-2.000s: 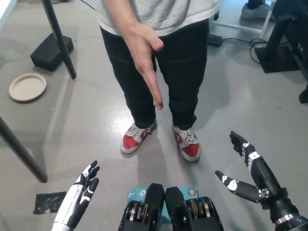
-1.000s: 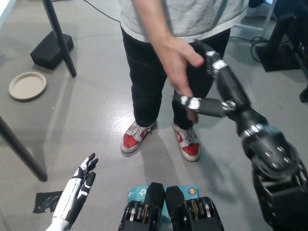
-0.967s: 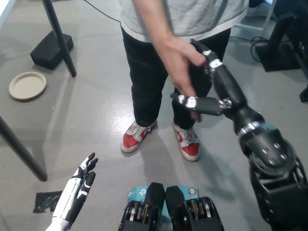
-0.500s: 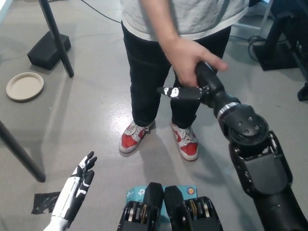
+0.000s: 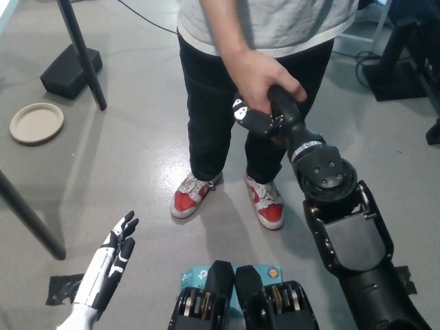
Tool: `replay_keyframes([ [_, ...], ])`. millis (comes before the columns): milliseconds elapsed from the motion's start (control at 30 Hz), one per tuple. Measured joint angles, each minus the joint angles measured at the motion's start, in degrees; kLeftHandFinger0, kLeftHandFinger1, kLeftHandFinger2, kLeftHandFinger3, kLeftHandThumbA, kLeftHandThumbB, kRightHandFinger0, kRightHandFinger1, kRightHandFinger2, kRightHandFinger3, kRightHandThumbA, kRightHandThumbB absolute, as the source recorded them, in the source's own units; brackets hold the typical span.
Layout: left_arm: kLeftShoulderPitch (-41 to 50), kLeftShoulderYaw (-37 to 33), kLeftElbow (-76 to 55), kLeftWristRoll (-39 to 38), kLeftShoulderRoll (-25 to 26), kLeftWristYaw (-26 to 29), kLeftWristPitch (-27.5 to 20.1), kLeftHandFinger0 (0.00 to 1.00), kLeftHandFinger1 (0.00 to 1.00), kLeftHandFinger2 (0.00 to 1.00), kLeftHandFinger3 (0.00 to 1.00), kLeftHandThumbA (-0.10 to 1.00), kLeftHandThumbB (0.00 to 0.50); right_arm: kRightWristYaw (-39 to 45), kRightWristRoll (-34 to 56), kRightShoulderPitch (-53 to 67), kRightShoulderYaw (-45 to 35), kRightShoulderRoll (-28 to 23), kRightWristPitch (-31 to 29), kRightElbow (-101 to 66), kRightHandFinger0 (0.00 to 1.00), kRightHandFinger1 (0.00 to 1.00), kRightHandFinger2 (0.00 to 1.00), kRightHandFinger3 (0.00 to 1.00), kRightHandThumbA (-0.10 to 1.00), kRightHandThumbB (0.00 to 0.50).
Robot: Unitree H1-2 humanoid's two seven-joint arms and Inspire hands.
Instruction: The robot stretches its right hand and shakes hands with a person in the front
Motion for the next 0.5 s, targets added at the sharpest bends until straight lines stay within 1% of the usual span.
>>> replay_keyframes([
  [67, -0.01, 0.01, 0.0, -0.02, 0.0, -0.01, 0.0, 1.0, 1.0, 1.0, 1.0, 1.0, 0.176, -0.89, -0.98, 0.01, 0.21, -0.06, -0.16, -0.83, 1.0, 1.0, 1.0, 1.0, 0.14, 0.299],
  [133, -0.01, 0.03, 0.0, -0.09, 0.0, -0.06, 0.0, 1.0, 1.0, 1.0, 1.0, 1.0, 0.164, -1.25, -1.72, 0.1, 0.46, -0.19, -0.16, -2.56, 1.0, 1.0, 1.0, 1.0, 0.15, 0.305],
  [167, -0.03, 0.04, 0.0, -0.12, -0.01, -0.07, -0.01, 1.0, 1.0, 1.0, 1.0, 1.0, 0.172, -1.33, -1.97, 0.28, 0.53, -0.25, -0.16, -3.79, 1.0, 1.0, 1.0, 1.0, 0.18, 0.317],
  [233, -0.06, 0.09, 0.01, -0.14, -0.01, -0.08, 0.0, 1.0, 1.0, 1.0, 1.0, 1.0, 0.174, -1.45, -2.47, 1.13, 0.68, -0.32, -0.14, -8.41, 1.0, 1.0, 1.0, 1.0, 0.2, 0.305],
  [300, -0.08, 0.1, 0.01, -0.13, 0.0, -0.07, 0.01, 1.0, 1.0, 1.0, 1.0, 1.0, 0.178, -1.44, -2.78, 2.14, 0.85, -0.33, -0.08, -13.52, 1.0, 1.0, 1.0, 1.0, 0.26, 0.317],
  [400, -0.08, 0.11, 0.02, -0.1, 0.0, -0.07, 0.04, 1.0, 1.0, 1.0, 1.0, 1.0, 0.163, -1.27, -3.22, 3.64, 1.12, -0.44, 0.38, -20.63, 1.0, 1.0, 1.0, 1.0, 0.25, 0.33],
  [467, -0.08, 0.11, 0.02, -0.09, 0.0, -0.07, 0.05, 1.0, 1.0, 1.0, 1.0, 1.0, 0.165, -1.12, -3.26, 4.73, 1.12, -0.44, 1.01, -24.68, 1.0, 1.0, 1.0, 1.0, 0.27, 0.335],
  [500, -0.08, 0.11, 0.03, -0.09, 0.0, -0.07, 0.05, 1.0, 1.0, 1.0, 1.0, 1.0, 0.164, -1.04, -3.28, 5.02, 1.12, -0.44, 1.28, -25.73, 1.0, 1.0, 1.0, 1.0, 0.2, 0.322],
])
